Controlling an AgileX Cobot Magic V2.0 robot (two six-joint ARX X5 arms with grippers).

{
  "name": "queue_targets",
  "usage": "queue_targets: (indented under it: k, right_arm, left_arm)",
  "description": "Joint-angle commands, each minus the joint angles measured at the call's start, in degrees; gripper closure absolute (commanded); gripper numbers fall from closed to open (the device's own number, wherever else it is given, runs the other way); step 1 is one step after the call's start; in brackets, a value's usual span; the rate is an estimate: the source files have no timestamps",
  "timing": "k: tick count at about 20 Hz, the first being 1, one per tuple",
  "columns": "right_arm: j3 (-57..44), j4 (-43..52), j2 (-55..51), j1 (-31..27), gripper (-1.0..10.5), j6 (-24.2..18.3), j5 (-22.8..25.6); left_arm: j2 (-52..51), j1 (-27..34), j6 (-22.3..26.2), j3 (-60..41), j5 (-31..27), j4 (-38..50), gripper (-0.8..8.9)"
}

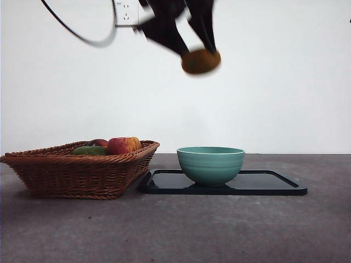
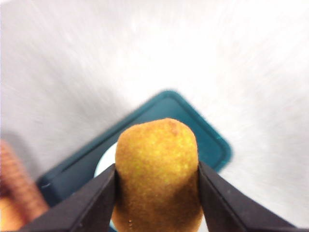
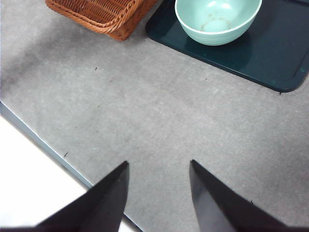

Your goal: Pick up the wifruite, put it on the bowl, pick up the plate, put it on desk

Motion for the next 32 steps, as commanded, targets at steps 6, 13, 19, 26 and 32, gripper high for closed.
queue_targets:
  k: [6,13,19,26,32]
  right_arm:
    - [0.3,0.4,0.2,0.3,7.5,0.1,0.5]
    - [0.3,0.5,0.2,0.4,7.5,-0.6,0.5]
    - [0.3,0.5,0.2,0.4,7.5,-0.8,0.5]
    - [0.3,0.4,0.2,0.4,7.5,-0.7,0.4]
    - [0.3,0.1,0.2,0.3,7.5,-0.7,0.5]
  left_arm:
    - [-17.1,3.0,-6.4,0.9,-0.5,-10.8,5.99]
    - [-30.8,8.4,-10.8,-15.5,-8.2,-10.3,5.99]
    - [-32.7,11.9,-13.2,-31.5,-10.1,-0.7,5.99]
    - [-23.7,13.4,-13.1,-40.8,-10.1,11.3,5.99]
    - [-13.0,15.5,-12.3,-40.8,-10.0,16.3,5.98]
